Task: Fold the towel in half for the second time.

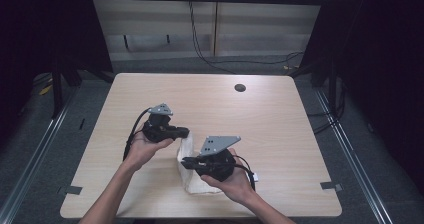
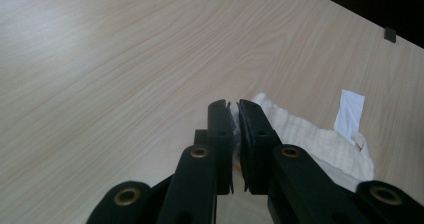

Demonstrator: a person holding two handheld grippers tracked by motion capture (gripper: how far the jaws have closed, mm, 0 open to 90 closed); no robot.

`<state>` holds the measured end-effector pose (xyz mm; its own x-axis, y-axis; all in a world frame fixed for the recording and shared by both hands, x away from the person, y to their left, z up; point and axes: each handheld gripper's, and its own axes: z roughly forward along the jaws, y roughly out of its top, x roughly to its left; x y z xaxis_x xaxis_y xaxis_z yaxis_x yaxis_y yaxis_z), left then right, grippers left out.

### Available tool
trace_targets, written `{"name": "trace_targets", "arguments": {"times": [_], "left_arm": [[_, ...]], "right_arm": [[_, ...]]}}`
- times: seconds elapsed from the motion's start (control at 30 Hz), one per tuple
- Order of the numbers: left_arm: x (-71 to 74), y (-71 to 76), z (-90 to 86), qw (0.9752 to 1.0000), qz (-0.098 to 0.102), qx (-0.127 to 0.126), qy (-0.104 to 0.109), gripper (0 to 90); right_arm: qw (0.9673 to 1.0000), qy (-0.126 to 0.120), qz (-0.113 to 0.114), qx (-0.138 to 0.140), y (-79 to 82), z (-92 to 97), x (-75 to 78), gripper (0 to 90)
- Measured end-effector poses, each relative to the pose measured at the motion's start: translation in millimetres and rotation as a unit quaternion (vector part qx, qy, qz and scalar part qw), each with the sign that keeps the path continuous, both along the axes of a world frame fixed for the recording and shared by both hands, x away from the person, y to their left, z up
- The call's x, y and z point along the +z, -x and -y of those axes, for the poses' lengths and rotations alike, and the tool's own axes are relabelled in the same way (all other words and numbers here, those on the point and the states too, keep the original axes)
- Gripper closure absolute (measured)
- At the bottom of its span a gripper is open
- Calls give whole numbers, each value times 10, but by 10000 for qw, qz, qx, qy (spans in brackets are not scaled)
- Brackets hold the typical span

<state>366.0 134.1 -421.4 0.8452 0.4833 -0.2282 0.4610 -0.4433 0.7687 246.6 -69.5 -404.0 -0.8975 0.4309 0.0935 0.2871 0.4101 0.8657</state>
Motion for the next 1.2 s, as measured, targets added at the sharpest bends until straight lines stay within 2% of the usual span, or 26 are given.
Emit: {"name": "trace_targets", "arguments": {"times": [0.17,0.33,0.37,0.5,0.53,0.63,0.77,0.83,0.93,1.07,1.2], "left_arm": [[-100,15,164,9997,-68,-164,-146,847],[-245,-15,280,9994,-225,-190,-196,847],[-263,-23,300,9992,-245,-188,-270,848],[-330,-46,364,9989,-376,-187,-203,846],[-343,-49,379,9987,-394,-208,-262,846],[-403,-51,415,9985,-465,-243,-162,841],[-520,-56,476,9977,-605,-257,-144,840],[-570,-53,519,9975,-629,-262,-179,838],[-624,-58,566,9970,-658,-338,-240,832],[-703,-75,612,9967,-693,-371,-212,825],[-699,-72,659,9967,-663,-393,-252,808]], "right_arm": [[9999,60,-103,-32,42,100,-95,856],[9994,141,-256,-158,53,210,-232,856],[9993,131,-295,-167,50,235,-258,856],[9989,171,-365,-253,60,316,-330,855],[9987,176,-392,-263,62,332,-343,854],[9984,215,-416,-331,83,379,-406,849],[9975,255,-498,-430,119,461,-511,848],[9967,350,-591,-441,116,490,-579,843],[9954,622,-571,-455,119,519,-637,820],[9942,660,-653,-550,114,595,-664,795],[9931,766,-692,-556,123,632,-736,741]]}}
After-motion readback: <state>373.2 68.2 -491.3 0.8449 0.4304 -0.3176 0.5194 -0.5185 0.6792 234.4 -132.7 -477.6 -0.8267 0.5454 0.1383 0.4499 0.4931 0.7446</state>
